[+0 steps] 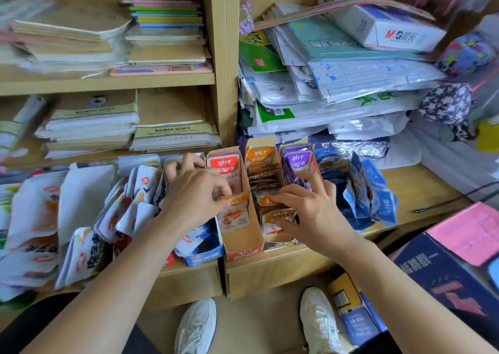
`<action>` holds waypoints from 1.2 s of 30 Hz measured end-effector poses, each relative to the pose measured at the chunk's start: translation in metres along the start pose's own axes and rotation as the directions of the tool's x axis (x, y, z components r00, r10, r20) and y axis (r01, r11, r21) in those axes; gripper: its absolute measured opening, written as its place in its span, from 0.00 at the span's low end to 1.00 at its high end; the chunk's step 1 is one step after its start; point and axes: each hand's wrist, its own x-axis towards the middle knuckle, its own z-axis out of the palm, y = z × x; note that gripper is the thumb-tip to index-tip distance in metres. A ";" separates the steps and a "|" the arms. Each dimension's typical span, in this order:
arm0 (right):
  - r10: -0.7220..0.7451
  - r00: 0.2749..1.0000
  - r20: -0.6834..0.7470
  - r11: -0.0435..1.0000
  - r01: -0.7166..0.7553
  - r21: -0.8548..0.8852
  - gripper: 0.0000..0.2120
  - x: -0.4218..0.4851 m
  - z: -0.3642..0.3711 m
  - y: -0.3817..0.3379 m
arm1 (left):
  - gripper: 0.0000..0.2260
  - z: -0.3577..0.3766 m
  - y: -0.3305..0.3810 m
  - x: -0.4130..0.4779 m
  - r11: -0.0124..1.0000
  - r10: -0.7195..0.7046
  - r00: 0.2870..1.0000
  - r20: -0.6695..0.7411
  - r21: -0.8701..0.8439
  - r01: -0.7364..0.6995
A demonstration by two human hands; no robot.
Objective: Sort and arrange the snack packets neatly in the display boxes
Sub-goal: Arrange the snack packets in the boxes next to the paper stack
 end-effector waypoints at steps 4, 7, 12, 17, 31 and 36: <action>0.001 1.000 0.004 1.000 -0.001 -0.003 0.22 -0.001 -0.001 0.000 | 0.08 -0.006 -0.005 -0.013 0.996 0.067 0.993 0.094 -0.069 -0.061; 0.008 1.000 0.016 1.000 -0.008 0.001 0.24 -0.002 -0.004 -0.001 | 0.07 -0.011 -0.004 -0.019 0.980 0.137 0.989 -0.057 -0.139 -0.143; 0.027 0.999 0.024 1.000 -0.027 0.011 0.27 -0.002 -0.005 -0.003 | 0.06 -0.015 -0.004 -0.017 0.915 0.044 0.964 -0.260 -0.378 -0.144; 0.036 0.999 0.032 0.999 -0.036 0.017 0.30 -0.002 -0.005 -0.004 | 0.06 -0.015 -0.007 -0.009 0.772 -0.298 0.882 -0.364 -0.635 -0.001; 0.007 0.999 0.037 0.999 -0.009 0.051 0.27 -0.008 -0.006 -0.003 | 0.06 -0.011 0.026 0.011 0.538 -0.505 0.771 -0.388 -0.840 -0.070; 0.004 0.999 0.039 0.998 -0.007 0.061 0.30 -0.011 -0.007 -0.003 | 0.08 0.011 0.041 0.019 0.777 -0.113 0.806 -0.580 -0.558 -0.293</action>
